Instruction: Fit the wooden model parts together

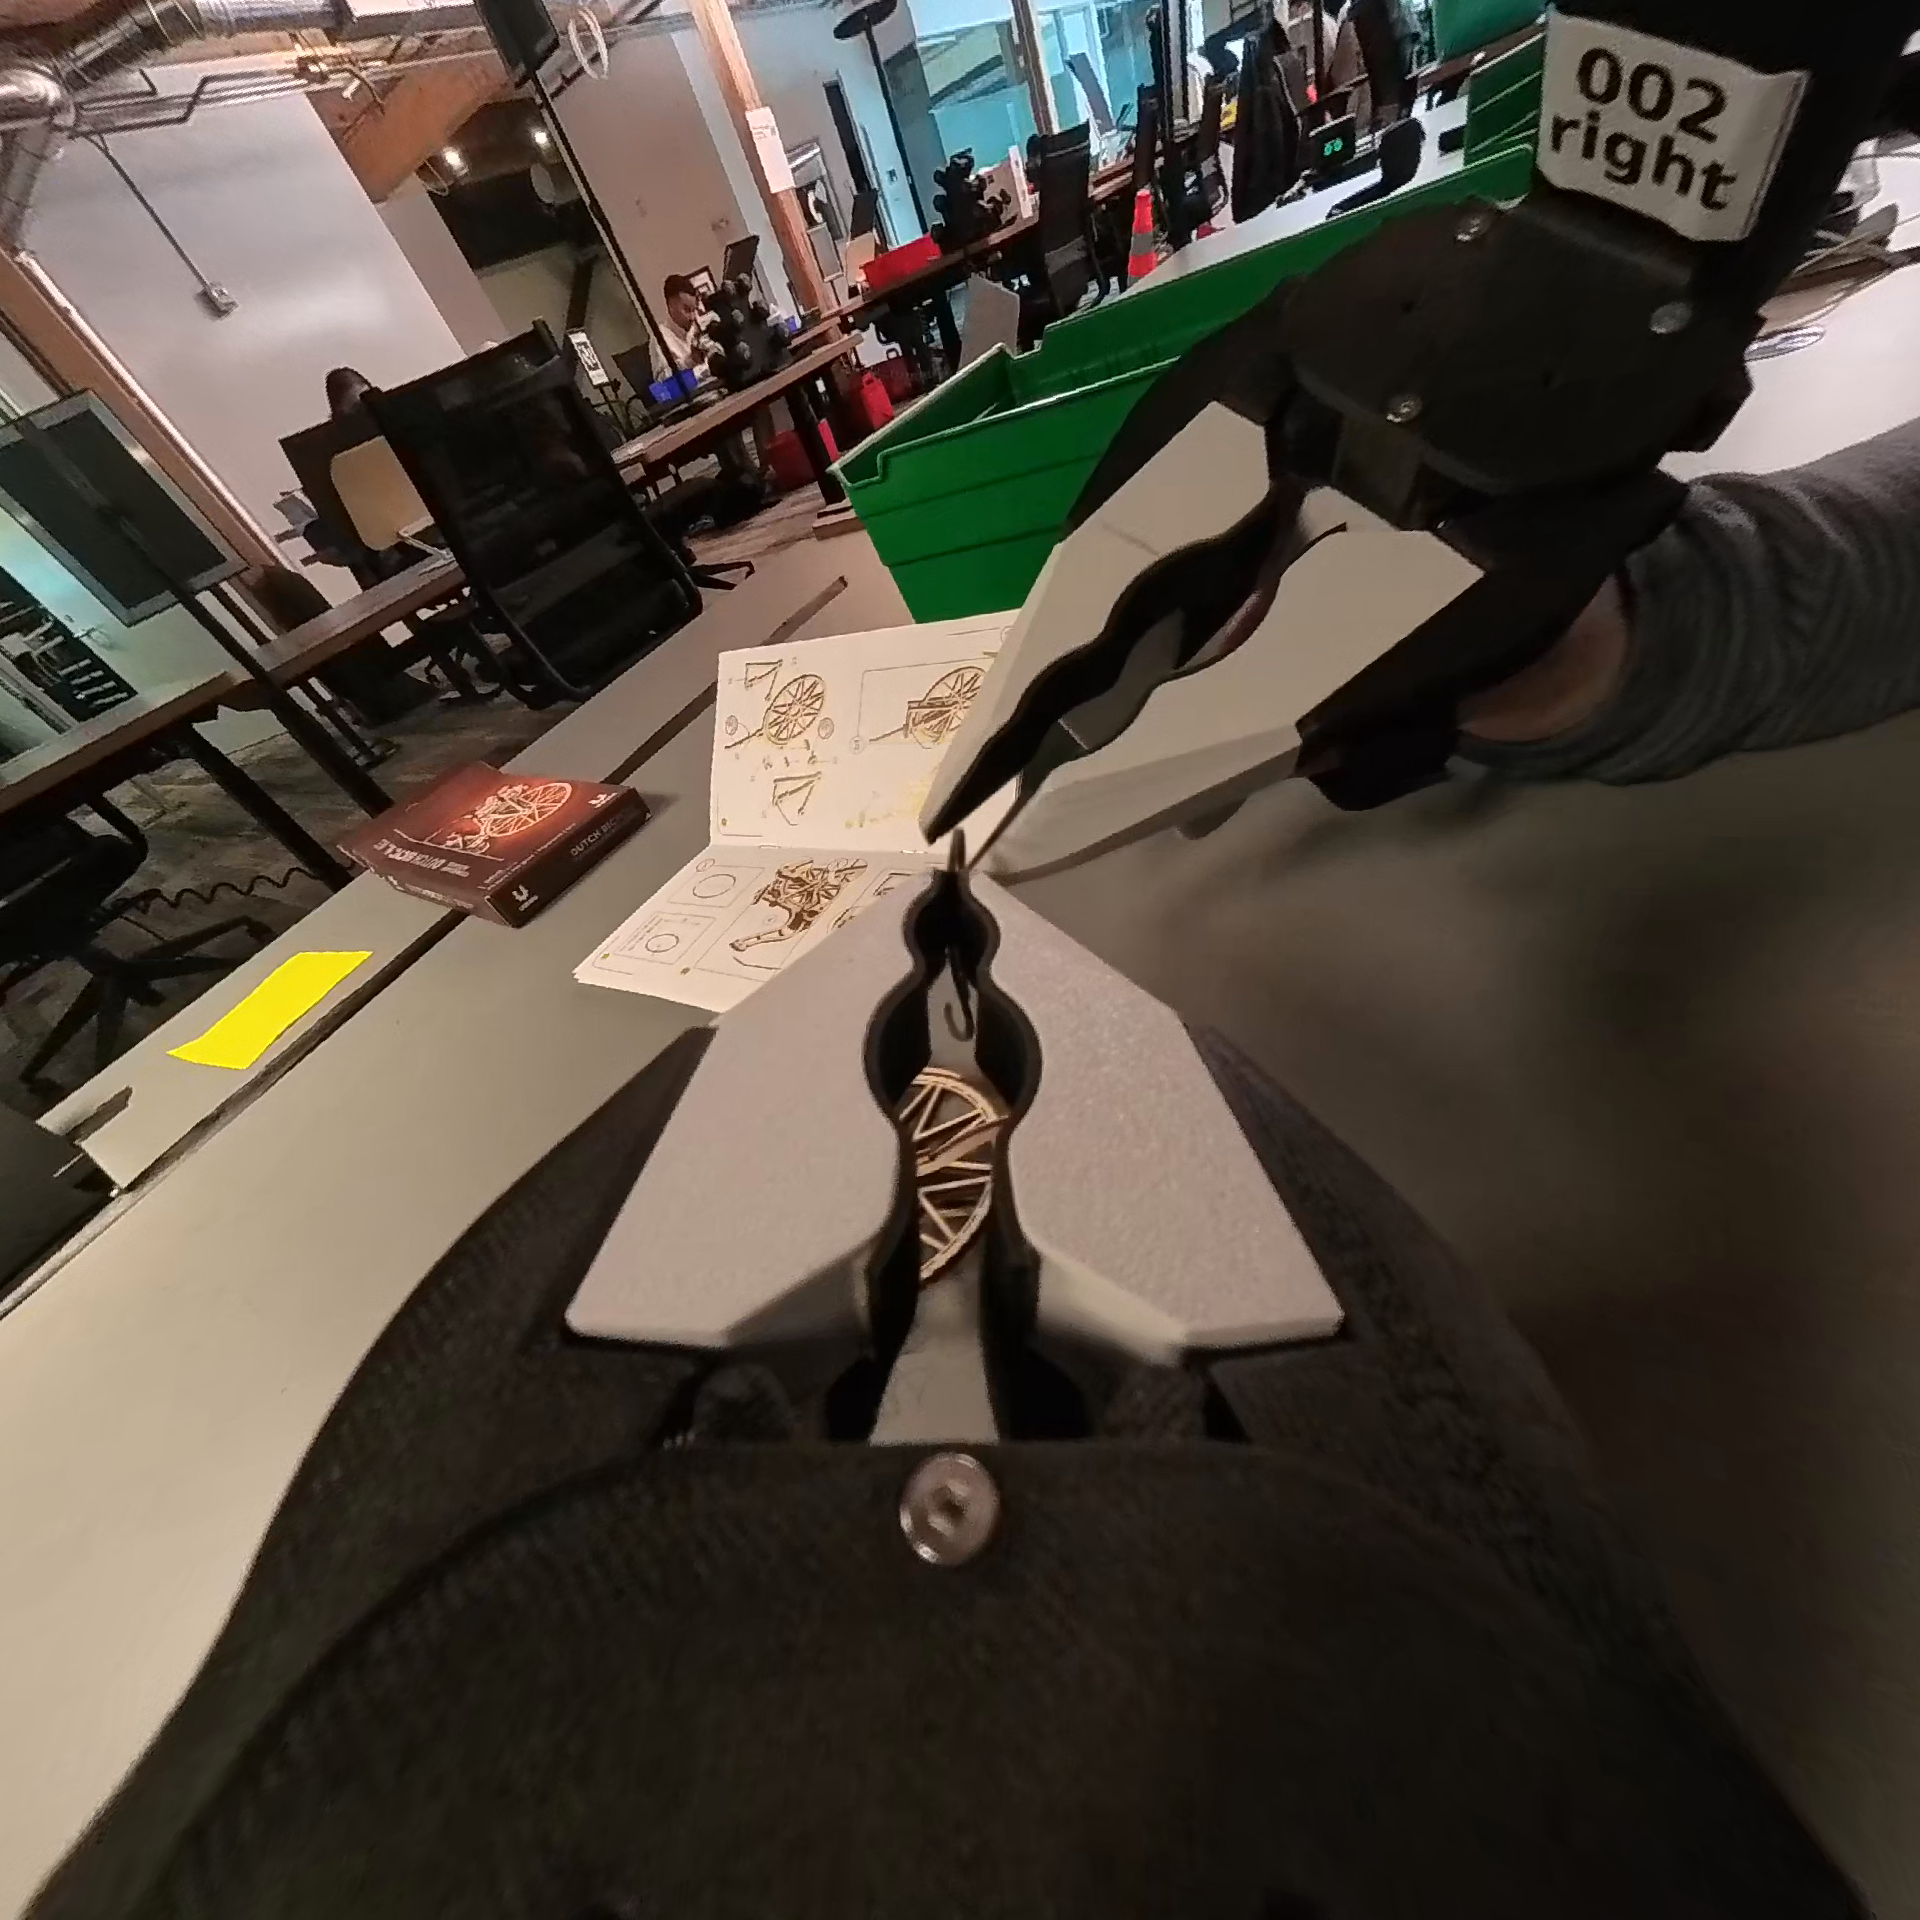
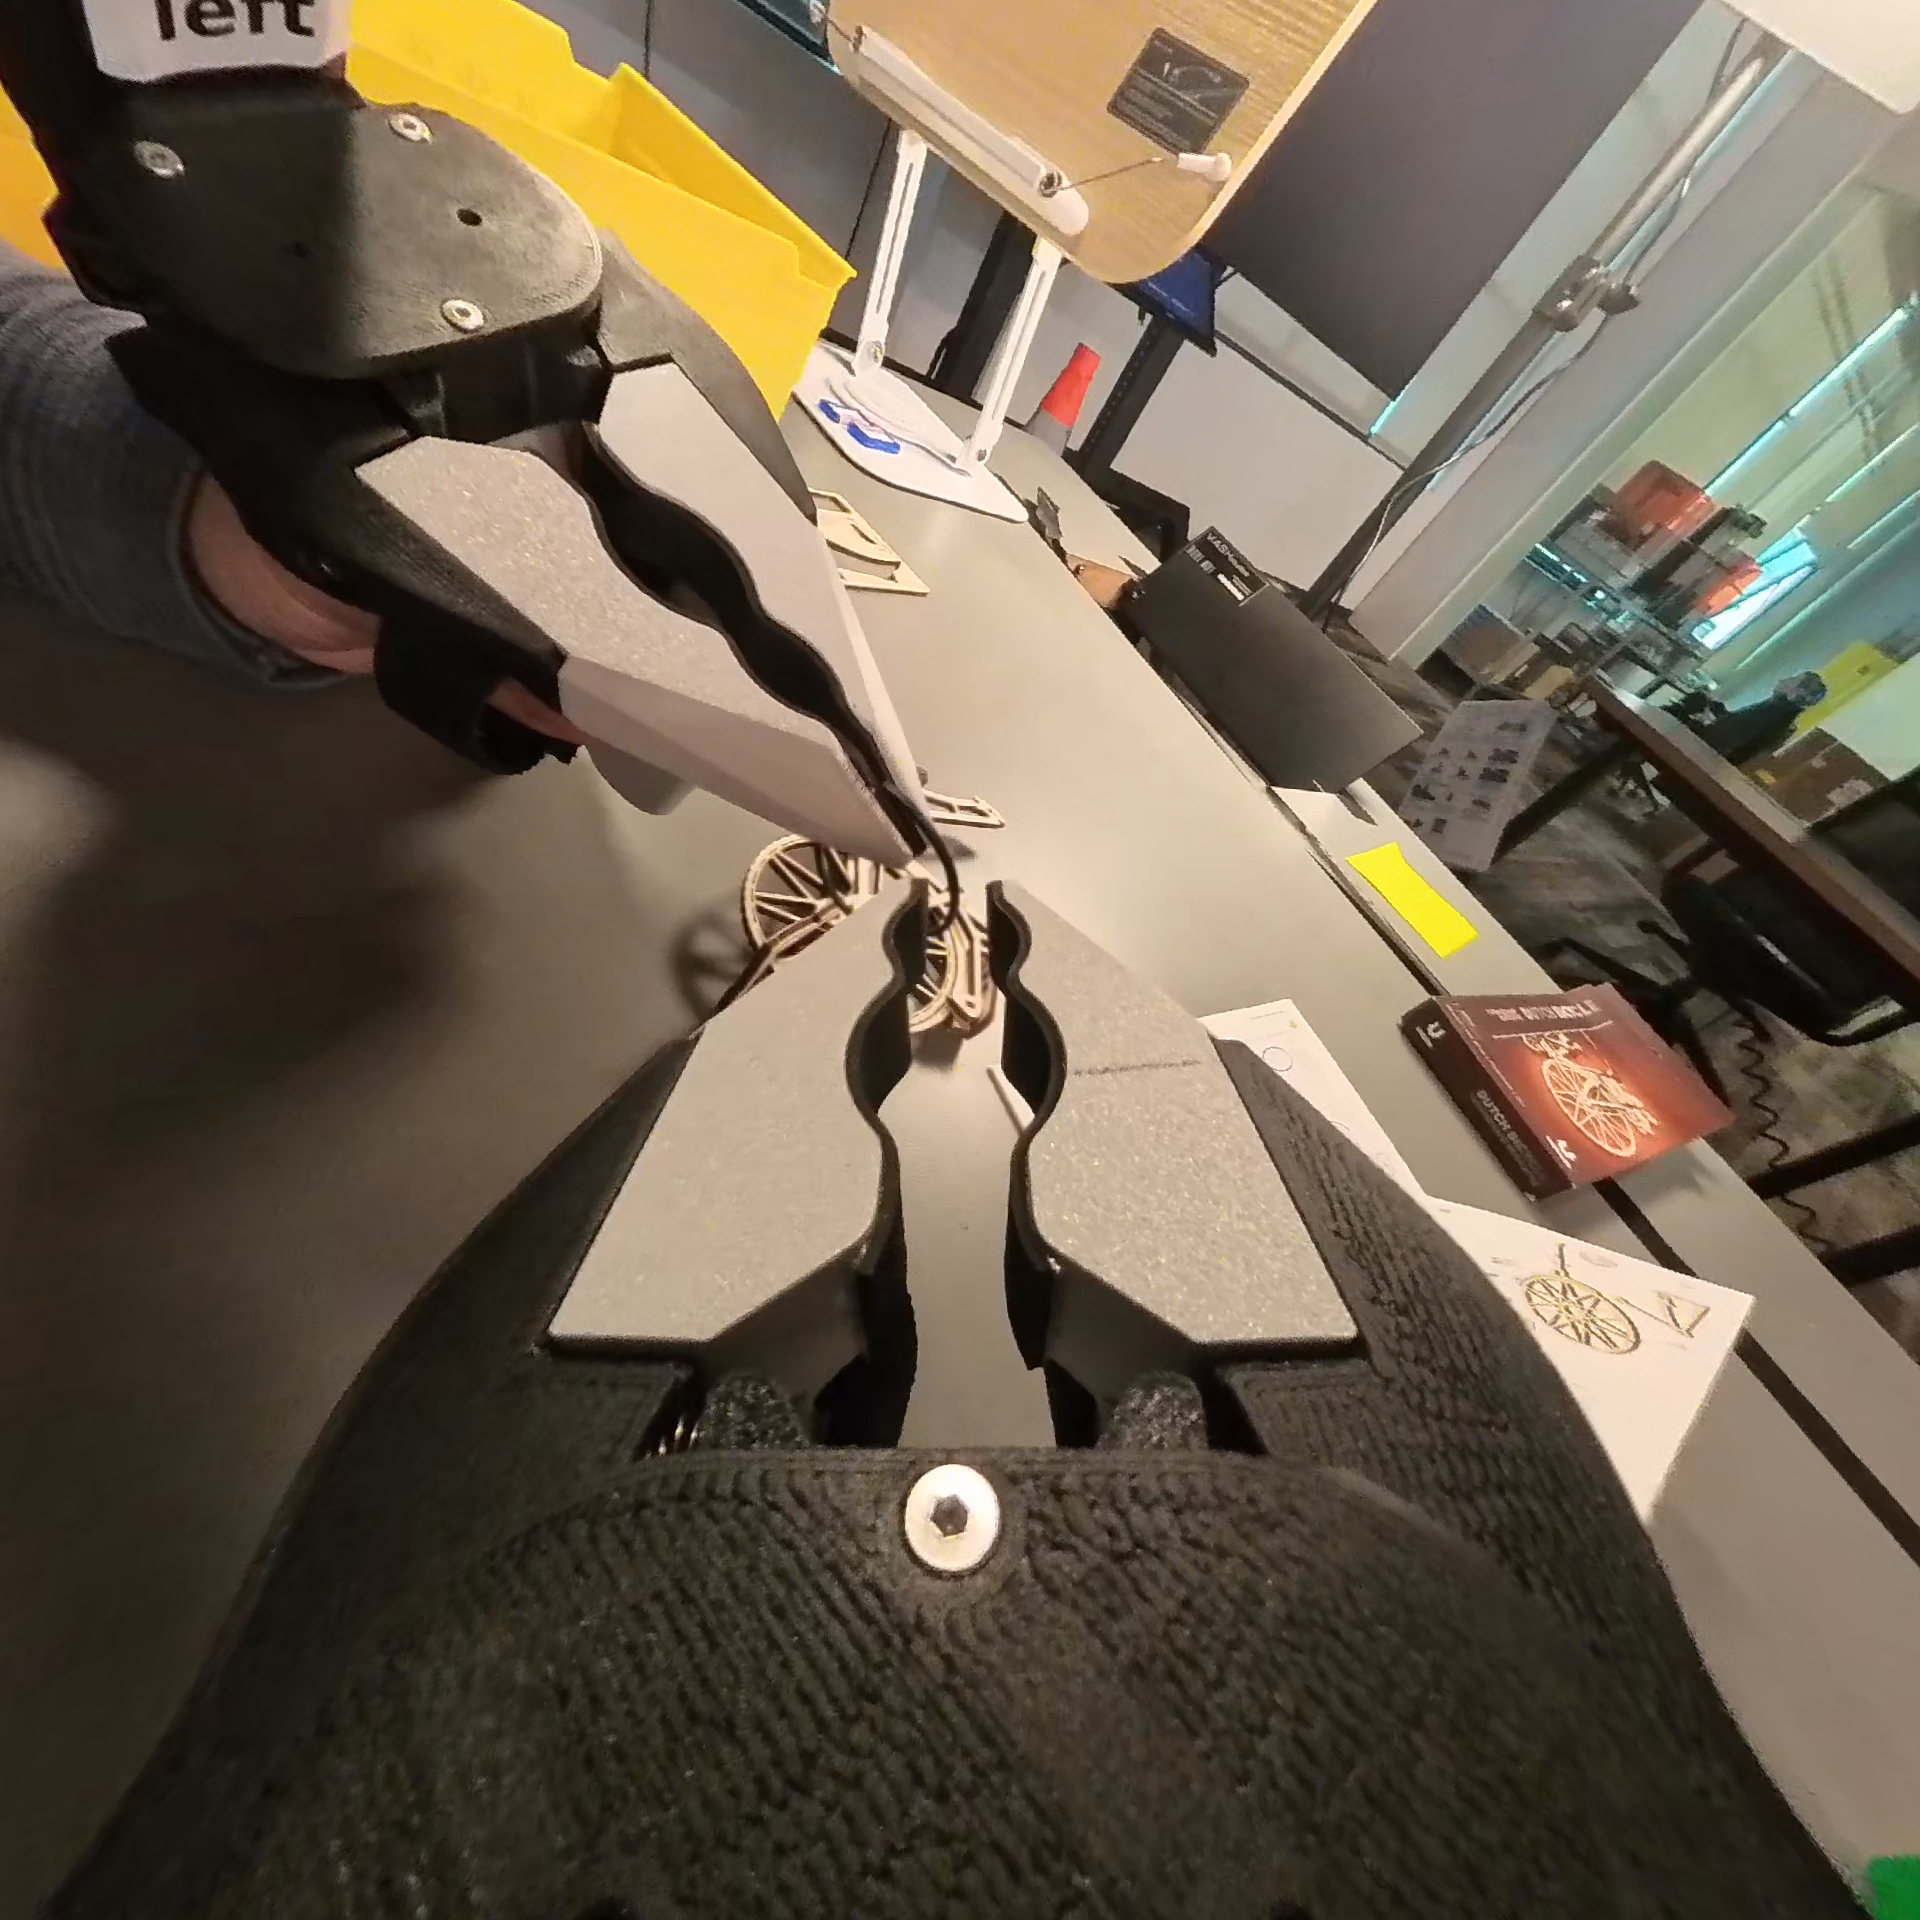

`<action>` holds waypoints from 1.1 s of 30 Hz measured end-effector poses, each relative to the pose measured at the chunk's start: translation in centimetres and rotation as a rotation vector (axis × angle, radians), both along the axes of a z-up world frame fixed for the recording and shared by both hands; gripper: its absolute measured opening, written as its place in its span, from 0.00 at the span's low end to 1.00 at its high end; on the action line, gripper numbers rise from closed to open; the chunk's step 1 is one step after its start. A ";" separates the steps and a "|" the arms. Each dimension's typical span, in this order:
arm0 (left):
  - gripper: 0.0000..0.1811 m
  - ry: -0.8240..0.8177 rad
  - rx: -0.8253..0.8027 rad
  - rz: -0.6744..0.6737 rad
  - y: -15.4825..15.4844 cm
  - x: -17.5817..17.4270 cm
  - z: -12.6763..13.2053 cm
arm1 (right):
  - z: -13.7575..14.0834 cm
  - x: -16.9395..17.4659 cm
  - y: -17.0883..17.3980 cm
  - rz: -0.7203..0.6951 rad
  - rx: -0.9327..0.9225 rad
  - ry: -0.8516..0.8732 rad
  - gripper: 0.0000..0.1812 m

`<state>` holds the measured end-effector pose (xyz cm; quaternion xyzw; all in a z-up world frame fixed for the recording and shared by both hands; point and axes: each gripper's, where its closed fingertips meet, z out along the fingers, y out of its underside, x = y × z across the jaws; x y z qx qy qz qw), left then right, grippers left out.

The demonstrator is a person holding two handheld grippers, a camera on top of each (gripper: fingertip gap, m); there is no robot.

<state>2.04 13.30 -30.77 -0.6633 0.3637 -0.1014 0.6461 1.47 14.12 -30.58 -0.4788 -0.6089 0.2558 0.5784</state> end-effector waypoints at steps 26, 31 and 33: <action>0.00 -0.017 0.016 -0.054 -0.7 0.6 0.4 | 0.1 0.0 0.0 -0.012 0.020 0.006 0.05; 0.00 -0.019 0.023 -0.058 -0.7 0.7 0.5 | -0.1 -0.1 -0.1 0.000 0.030 -0.008 0.06; 0.00 -0.016 0.022 -0.059 -0.8 0.7 0.5 | -0.1 -0.1 -0.2 -0.002 0.038 -0.008 0.06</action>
